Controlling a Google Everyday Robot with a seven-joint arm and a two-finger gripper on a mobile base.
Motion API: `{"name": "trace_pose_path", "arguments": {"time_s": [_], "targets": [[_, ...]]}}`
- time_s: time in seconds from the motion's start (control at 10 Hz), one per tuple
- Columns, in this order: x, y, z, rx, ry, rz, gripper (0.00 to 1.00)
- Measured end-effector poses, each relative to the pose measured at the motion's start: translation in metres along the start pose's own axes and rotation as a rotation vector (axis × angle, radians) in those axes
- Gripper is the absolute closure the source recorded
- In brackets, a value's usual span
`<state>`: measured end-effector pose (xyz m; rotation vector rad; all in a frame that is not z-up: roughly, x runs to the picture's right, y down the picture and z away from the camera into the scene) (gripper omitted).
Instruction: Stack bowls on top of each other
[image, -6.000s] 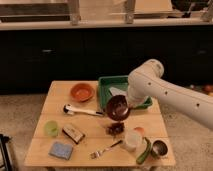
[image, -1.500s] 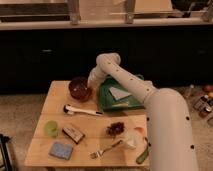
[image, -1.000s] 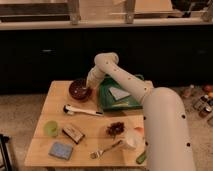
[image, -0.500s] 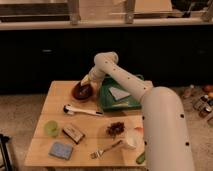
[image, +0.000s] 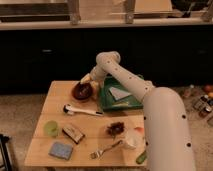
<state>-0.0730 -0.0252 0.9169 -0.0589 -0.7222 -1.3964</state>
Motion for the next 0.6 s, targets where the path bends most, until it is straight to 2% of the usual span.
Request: {"name": "trace_pose_path", "arguments": {"time_s": [0.6], "targets": [[0.0024, -0.0012, -0.0079, 0.029, 0.015, 0.005, 0.20]]}}
